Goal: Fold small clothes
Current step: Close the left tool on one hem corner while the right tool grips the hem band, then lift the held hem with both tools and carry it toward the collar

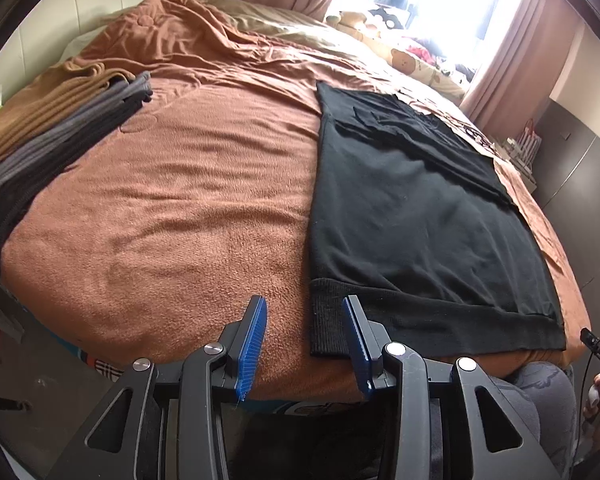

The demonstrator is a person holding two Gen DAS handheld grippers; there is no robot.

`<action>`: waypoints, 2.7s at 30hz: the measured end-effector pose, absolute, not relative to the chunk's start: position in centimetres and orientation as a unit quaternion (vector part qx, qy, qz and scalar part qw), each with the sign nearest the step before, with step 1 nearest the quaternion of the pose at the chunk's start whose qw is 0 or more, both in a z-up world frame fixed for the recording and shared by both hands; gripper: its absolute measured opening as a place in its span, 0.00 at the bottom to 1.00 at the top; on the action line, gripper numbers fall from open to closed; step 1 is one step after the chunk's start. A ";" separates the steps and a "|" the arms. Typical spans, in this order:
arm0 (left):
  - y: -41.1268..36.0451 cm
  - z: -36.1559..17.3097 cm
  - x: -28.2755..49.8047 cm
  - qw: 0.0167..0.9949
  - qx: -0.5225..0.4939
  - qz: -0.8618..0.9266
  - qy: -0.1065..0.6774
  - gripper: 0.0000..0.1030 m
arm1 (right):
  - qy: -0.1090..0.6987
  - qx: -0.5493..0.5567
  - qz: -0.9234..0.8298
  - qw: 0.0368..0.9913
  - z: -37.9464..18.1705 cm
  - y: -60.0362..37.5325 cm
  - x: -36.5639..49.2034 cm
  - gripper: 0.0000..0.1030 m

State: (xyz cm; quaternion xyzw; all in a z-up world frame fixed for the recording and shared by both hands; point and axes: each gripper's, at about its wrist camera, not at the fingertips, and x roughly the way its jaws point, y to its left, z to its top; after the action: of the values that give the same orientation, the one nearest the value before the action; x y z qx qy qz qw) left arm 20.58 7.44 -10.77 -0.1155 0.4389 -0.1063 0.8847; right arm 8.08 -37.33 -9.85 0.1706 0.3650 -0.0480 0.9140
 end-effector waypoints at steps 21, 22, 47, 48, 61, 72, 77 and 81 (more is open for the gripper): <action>5.7 -14.1 25.8 0.857 -0.110 -0.114 0.490 0.31 | 0.376 0.218 -0.026 0.900 -13.7 -38.2 13.2 0.35; 5.8 -14.2 25.9 0.856 -0.116 -0.115 0.491 0.31 | 0.373 0.222 -0.026 0.900 -13.9 -38.3 13.2 0.35; 4.8 -13.7 25.0 0.865 -0.147 -0.080 0.472 0.11 | 0.303 0.274 -0.020 0.912 -11.4 -40.4 7.8 0.07; 5.0 -13.5 24.7 0.869 -0.148 -0.079 0.465 0.11 | 0.302 0.273 -0.020 0.913 -11.2 -40.3 7.6 0.07; 7.8 -7.2 22.4 0.891 -0.219 -0.104 0.385 0.09 | 0.264 0.277 0.004 0.924 -8.1 -39.9 4.8 0.07; 10.6 -1.5 18.1 0.901 -0.258 -0.124 0.325 0.09 | 0.209 0.285 0.033 0.935 -4.5 -40.4 -0.1 0.07; 11.4 2.0 15.5 0.910 -0.262 -0.131 0.294 0.09 | 0.175 0.284 0.052 0.941 -3.2 -40.4 -3.2 0.06; 11.7 5.1 13.3 0.917 -0.264 -0.132 0.268 0.09 | 0.149 0.284 0.061 0.945 -2.3 -40.7 -5.5 0.07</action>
State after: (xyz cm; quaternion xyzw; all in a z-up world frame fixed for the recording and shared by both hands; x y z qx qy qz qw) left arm 13.35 11.73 5.14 -0.2635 0.2675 -0.1324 0.9173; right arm -5.46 -40.74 -2.29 0.2840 0.1493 0.0607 0.9452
